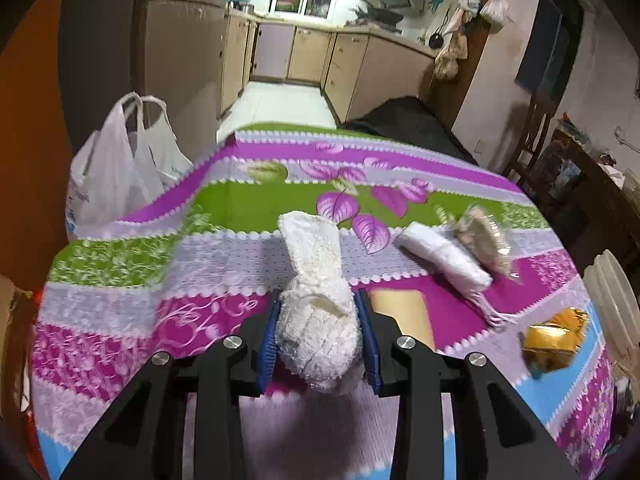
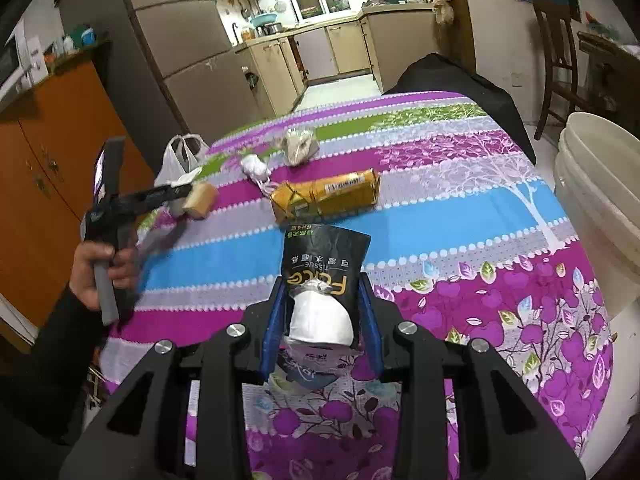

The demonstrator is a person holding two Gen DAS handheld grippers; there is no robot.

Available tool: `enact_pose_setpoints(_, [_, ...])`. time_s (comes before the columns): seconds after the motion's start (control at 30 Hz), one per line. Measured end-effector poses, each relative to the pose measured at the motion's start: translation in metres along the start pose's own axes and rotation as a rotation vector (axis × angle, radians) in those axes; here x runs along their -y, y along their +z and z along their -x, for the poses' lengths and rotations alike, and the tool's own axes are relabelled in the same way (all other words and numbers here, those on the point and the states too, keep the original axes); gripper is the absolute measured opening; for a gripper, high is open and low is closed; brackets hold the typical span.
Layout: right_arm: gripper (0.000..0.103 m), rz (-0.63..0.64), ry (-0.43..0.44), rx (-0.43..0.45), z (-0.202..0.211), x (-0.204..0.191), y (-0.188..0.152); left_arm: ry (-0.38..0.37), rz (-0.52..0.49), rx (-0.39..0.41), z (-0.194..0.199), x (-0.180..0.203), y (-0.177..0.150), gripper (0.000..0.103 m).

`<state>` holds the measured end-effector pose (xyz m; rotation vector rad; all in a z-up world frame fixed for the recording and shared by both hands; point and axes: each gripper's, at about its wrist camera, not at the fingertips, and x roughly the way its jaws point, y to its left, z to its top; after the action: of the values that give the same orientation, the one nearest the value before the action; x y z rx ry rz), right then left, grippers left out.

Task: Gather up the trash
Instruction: 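Carry the tissue packet and towel bundle over the white bucket with both tools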

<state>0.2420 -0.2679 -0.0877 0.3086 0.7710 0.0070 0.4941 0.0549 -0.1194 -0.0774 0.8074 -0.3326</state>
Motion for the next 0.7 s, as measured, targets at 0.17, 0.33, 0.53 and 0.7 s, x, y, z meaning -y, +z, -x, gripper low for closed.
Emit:
enact_pose_setpoints(0.17, [0.033,-0.023,0.025,0.013,0.012,0.0,0.01,0.033,-0.026,0.06,0.043,0.007,-0.002,0.037])
enact_pose_setpoints(0.33, [0.033,-0.01,0.051,0.021,0.016,-0.005,0.022,0.009,-0.067,0.115,0.093,0.036,-0.008,0.037])
enact_pose_setpoints(0.53, [0.033,-0.019,0.103,0.02,0.016,0.009,0.042,-0.038,-0.168,0.131,0.119,0.096,-0.015,0.037])
enact_pose_setpoints(0.7, [0.033,-0.016,0.094,-0.015,0.01,0.026,0.06,-0.042,-0.259,0.118,0.118,0.15,-0.019,0.037])
